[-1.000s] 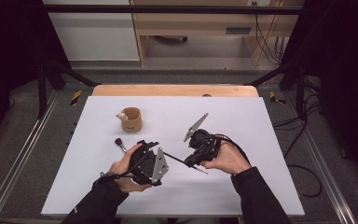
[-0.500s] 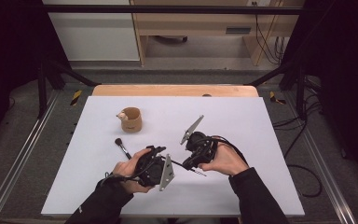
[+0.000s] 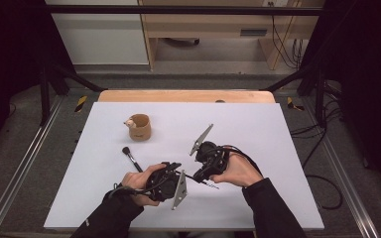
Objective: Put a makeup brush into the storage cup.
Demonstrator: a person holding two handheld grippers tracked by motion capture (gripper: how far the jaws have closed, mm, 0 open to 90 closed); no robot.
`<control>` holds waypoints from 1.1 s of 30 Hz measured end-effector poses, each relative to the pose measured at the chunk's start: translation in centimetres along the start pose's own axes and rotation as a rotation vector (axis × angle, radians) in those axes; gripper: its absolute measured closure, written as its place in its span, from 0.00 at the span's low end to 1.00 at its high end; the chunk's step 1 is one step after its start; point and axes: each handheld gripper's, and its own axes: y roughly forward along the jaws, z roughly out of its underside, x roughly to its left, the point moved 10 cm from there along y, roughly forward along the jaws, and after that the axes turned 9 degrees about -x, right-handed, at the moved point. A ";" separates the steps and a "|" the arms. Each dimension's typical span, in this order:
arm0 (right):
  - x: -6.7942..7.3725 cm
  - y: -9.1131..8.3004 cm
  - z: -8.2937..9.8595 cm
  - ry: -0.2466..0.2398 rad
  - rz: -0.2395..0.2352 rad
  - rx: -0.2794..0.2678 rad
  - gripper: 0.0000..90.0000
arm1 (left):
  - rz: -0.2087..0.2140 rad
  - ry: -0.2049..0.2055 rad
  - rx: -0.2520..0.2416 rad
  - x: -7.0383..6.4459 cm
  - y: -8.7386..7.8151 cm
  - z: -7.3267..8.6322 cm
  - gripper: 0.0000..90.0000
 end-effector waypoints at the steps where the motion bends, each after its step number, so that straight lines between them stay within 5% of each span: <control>1: 0.0 0.0 0.0 -0.004 -0.003 0.000 0.95 | -0.005 0.014 0.004 0.0 0.0 0.0 0.70; 18: 0.4 0.2 0.1 -0.012 -0.022 0.018 0.95 | 0.052 0.108 0.013 -1.2 0.2 -0.2 0.89; 33: 0.3 -0.8 -0.5 -0.007 -0.013 -0.055 0.86 | 0.096 0.099 0.026 -1.9 0.2 0.1 0.94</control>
